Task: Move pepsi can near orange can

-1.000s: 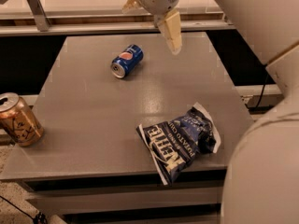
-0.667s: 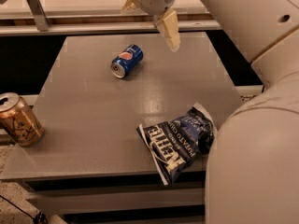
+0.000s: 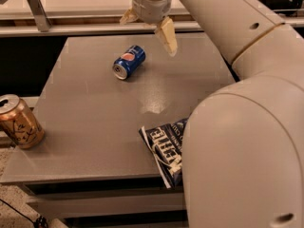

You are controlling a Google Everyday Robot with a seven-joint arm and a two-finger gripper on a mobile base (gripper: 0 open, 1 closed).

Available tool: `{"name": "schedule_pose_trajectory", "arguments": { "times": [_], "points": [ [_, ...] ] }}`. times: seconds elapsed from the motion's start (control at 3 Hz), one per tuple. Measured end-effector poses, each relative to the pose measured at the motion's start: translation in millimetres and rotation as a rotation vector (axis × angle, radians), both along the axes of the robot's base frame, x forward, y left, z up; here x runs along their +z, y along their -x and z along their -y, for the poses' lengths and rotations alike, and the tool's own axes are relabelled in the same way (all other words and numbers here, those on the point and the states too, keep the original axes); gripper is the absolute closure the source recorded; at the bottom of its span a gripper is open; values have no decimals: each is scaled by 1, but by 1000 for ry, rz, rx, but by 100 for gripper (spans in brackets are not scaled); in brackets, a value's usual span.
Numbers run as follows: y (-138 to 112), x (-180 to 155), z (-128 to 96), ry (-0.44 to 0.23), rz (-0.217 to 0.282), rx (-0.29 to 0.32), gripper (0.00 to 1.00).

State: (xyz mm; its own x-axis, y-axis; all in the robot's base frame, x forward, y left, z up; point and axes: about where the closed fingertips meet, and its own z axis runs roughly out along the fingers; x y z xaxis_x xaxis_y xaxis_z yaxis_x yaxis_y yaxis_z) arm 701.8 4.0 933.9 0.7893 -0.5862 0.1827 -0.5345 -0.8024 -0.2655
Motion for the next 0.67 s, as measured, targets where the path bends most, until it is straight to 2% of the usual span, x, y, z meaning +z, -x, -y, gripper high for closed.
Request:
{"name": "schedule_pose_trajectory", "arguments": {
  "times": [0.33,0.67],
  "points": [
    [-4,-23,-20,-36,-40,44,0],
    [-7,-42,-39,-47,-66,60,0]
  ]
}}
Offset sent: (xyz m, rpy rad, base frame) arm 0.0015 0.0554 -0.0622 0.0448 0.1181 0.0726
